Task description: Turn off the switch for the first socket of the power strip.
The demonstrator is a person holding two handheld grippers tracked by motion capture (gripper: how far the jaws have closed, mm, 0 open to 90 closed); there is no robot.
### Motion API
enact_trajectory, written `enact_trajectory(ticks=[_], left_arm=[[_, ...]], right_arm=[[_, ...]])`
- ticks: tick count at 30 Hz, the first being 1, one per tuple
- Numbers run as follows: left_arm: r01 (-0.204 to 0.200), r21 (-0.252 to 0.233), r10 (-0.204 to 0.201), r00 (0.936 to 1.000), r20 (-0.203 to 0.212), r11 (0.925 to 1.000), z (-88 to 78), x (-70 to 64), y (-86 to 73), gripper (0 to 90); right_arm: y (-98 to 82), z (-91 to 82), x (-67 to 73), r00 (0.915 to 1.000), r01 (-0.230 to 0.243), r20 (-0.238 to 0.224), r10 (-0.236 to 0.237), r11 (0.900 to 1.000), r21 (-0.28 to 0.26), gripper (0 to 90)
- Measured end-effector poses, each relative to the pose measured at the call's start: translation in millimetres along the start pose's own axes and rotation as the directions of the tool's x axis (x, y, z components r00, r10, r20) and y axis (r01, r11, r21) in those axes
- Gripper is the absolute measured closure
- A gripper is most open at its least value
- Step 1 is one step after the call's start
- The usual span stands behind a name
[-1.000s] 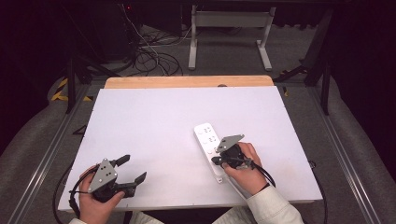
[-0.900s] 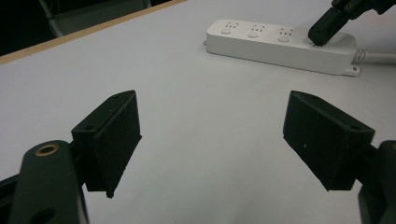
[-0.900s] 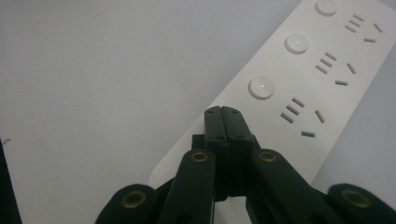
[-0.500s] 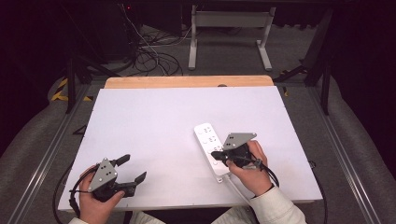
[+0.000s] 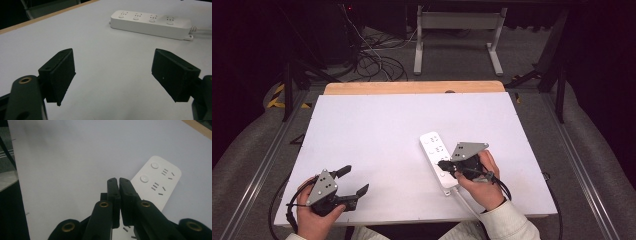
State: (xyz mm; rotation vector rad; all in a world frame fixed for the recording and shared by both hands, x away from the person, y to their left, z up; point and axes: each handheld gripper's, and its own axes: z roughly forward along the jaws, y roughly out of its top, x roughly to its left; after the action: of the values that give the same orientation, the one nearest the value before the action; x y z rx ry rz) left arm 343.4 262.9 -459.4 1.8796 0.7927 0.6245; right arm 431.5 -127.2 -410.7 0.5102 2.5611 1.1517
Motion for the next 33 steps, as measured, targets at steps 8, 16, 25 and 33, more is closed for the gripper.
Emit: enact_trajectory(ticks=[8, 16, 25, 33], left_arm=[[-0.001, 0.000, 0.001, 1.0000, 0.000, 1.0000, -0.2, -0.1, 0.0, 19.3], [0.000, -0.001, 0.000, 1.0000, 0.001, 1.0000, -0.3, -0.4, 0.2, 19.3], [-0.002, -0.001, 0.002, 1.0000, -0.003, 1.0000, -0.8, -0.1, 0.3, 19.2], [0.005, -0.002, -0.005, 1.0000, 0.002, 1.0000, -1.5, 0.0, 0.2, 19.2]], right_arm=[[1.8, -3.0, -0.1, 0.9999, -0.011, 0.008, 0.011, 1.000, -0.019, 75.0], [2.4, -4.8, -1.9, 0.9995, -0.031, 0.000, 0.031, 0.999, -0.042, 54.9], [0.8, -11.7, -3.1, 0.9981, -0.060, 0.004, 0.061, 0.993, -0.099, 39.1], [-4.5, -25.2, -8.5, 0.9957, -0.086, 0.023, 0.090, 0.984, -0.156, 29.7]])
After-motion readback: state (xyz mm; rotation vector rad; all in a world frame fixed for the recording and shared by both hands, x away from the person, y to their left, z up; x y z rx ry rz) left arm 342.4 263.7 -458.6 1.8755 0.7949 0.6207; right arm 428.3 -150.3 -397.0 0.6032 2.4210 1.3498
